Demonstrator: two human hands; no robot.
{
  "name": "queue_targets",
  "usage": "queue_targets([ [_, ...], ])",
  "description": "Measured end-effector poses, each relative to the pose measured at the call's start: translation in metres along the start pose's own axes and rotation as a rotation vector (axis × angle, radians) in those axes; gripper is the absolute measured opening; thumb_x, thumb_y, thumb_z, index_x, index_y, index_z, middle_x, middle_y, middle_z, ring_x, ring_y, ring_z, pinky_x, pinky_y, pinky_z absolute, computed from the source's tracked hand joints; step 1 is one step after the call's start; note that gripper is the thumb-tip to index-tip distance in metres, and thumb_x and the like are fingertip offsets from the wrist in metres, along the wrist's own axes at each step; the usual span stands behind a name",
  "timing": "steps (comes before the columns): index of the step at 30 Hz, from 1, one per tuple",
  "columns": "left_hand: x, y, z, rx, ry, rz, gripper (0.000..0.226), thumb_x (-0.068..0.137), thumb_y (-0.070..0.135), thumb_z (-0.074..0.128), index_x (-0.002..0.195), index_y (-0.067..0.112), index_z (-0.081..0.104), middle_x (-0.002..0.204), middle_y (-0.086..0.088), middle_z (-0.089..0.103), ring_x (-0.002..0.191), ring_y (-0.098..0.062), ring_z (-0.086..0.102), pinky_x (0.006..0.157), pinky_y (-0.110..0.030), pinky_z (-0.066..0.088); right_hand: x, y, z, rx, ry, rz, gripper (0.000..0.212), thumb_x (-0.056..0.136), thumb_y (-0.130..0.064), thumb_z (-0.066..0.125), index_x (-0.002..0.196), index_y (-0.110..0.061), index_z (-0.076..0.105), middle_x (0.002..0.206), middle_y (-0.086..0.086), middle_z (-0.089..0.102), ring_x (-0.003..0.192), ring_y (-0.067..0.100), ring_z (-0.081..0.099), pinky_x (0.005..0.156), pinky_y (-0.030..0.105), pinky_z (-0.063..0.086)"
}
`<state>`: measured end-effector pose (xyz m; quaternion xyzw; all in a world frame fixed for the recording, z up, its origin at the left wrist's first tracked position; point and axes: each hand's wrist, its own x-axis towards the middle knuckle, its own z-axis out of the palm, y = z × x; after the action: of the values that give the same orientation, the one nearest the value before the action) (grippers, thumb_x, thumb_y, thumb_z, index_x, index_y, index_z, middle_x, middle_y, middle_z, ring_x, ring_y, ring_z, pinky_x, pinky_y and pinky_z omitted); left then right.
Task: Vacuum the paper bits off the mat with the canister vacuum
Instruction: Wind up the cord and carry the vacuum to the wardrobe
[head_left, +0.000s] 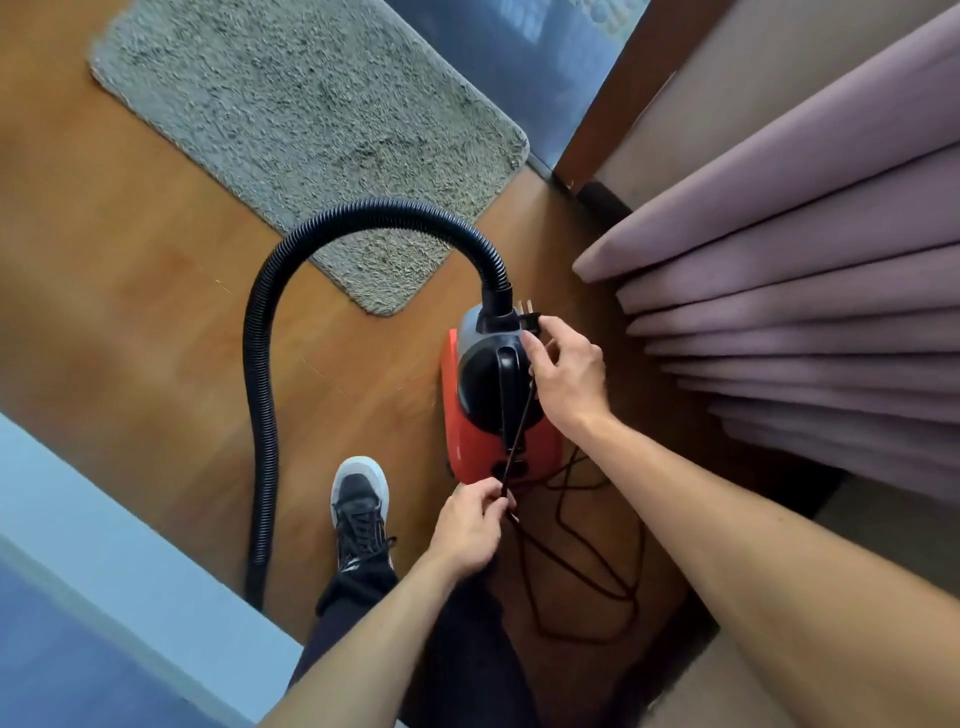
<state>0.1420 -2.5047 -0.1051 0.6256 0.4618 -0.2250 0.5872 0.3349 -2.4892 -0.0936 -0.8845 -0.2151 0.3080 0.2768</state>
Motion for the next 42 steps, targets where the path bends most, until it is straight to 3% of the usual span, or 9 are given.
queue_targets([
  [3, 0.015, -0.015, 0.015, -0.061, 0.0, -0.045, 0.022, 0.099, 0.015, 0.051, 0.084, 0.025, 0.063, 0.074, 0.012, 0.065, 0.065, 0.0, 0.056, 0.059, -0.006, 0.038, 0.005, 0.014, 0.019, -0.036, -0.013, -0.009, 0.021, 0.097, -0.038, 0.053, 0.109, -0.026, 0.065, 0.07, -0.008, 0.052, 0.068, 0.013, 0.051, 0.062, 0.029, 0.039],
  [8, 0.036, -0.036, 0.024, -0.066, -0.004, -0.087, 0.024, 0.1, 0.018, 0.049, 0.083, 0.03, 0.061, 0.082, 0.01, 0.066, 0.076, -0.011, 0.061, 0.065, -0.017, 0.038, 0.007, 0.024, 0.048, -0.071, 0.002, 0.004, 0.032, 0.097, -0.041, 0.053, 0.122, -0.023, 0.061, 0.096, 0.001, 0.05, 0.083, 0.016, 0.057, 0.073, 0.032, 0.051],
  [13, 0.051, -0.051, 0.02, -0.024, -0.014, -0.093, 0.018, 0.1, 0.019, 0.049, 0.089, 0.029, 0.06, 0.099, 0.003, 0.07, 0.092, -0.018, 0.064, 0.075, -0.025, 0.041, 0.007, 0.031, 0.071, -0.051, 0.039, 0.058, 0.031, 0.097, -0.042, 0.051, 0.12, -0.022, 0.061, 0.102, 0.001, 0.047, 0.088, 0.014, 0.054, 0.077, 0.029, 0.05],
  [18, 0.062, -0.064, 0.005, -0.036, -0.101, -0.104, 0.003, 0.096, 0.027, 0.057, 0.096, 0.027, 0.06, 0.091, -0.001, 0.072, 0.078, -0.02, 0.065, 0.074, -0.035, 0.053, 0.002, 0.028, 0.091, 0.029, 0.132, 0.14, 0.037, 0.099, -0.038, 0.05, 0.129, -0.019, 0.06, 0.103, 0.0, 0.048, 0.09, 0.008, 0.046, 0.081, 0.022, 0.038],
  [22, 0.065, -0.094, -0.037, 0.014, -0.112, -0.141, 0.009, 0.093, 0.032, 0.06, 0.098, 0.025, 0.06, 0.086, -0.002, 0.071, 0.081, -0.022, 0.068, 0.079, -0.041, 0.056, 0.001, 0.026, 0.102, 0.071, 0.211, 0.195, 0.039, 0.099, -0.037, 0.051, 0.132, -0.018, 0.059, 0.101, -0.002, 0.048, 0.091, 0.006, 0.044, 0.078, 0.014, 0.033],
  [25, 0.07, -0.123, -0.084, 0.035, -0.028, -0.23, 0.007, 0.095, 0.03, 0.058, 0.096, 0.023, 0.057, 0.084, -0.004, 0.071, 0.075, -0.019, 0.066, 0.074, -0.037, 0.054, 0.0, 0.026, 0.108, 0.059, 0.256, 0.201, 0.042, 0.1, -0.037, 0.049, 0.137, -0.019, 0.055, 0.099, 0.0, 0.047, 0.089, 0.007, 0.046, 0.071, 0.007, 0.03],
  [31, 0.087, -0.169, -0.181, 0.192, 0.294, -0.337, 0.017, 0.095, 0.03, 0.058, 0.107, 0.018, 0.057, 0.096, -0.001, 0.064, 0.097, -0.026, 0.062, 0.082, -0.032, 0.047, -0.003, 0.026, 0.12, -0.064, 0.357, 0.183, 0.043, 0.1, -0.039, 0.042, 0.139, -0.025, 0.052, 0.104, 0.002, 0.049, 0.085, 0.009, 0.045, 0.078, 0.024, 0.034],
  [35, 0.1, -0.185, -0.223, 0.202, 0.434, -0.419, 0.035, 0.095, 0.029, 0.059, 0.125, 0.014, 0.048, 0.109, -0.007, 0.066, 0.106, -0.031, 0.061, 0.086, -0.036, 0.044, -0.002, 0.026, 0.125, -0.096, 0.433, 0.159, 0.038, 0.099, -0.039, 0.043, 0.127, -0.014, 0.049, 0.12, 0.004, 0.058, 0.1, 0.022, 0.059, 0.079, 0.028, 0.035],
  [42, 0.152, -0.183, -0.254, 0.09, 0.564, -0.43, 0.072, 0.091, 0.029, 0.066, 0.149, 0.013, 0.027, 0.142, -0.013, 0.051, 0.13, -0.035, 0.048, 0.106, -0.043, 0.039, -0.001, 0.032, 0.127, -0.118, 0.415, 0.163, 0.043, 0.094, -0.041, 0.054, 0.119, -0.007, 0.043, 0.099, 0.005, 0.059, 0.094, 0.031, 0.061, 0.077, 0.03, 0.037],
])
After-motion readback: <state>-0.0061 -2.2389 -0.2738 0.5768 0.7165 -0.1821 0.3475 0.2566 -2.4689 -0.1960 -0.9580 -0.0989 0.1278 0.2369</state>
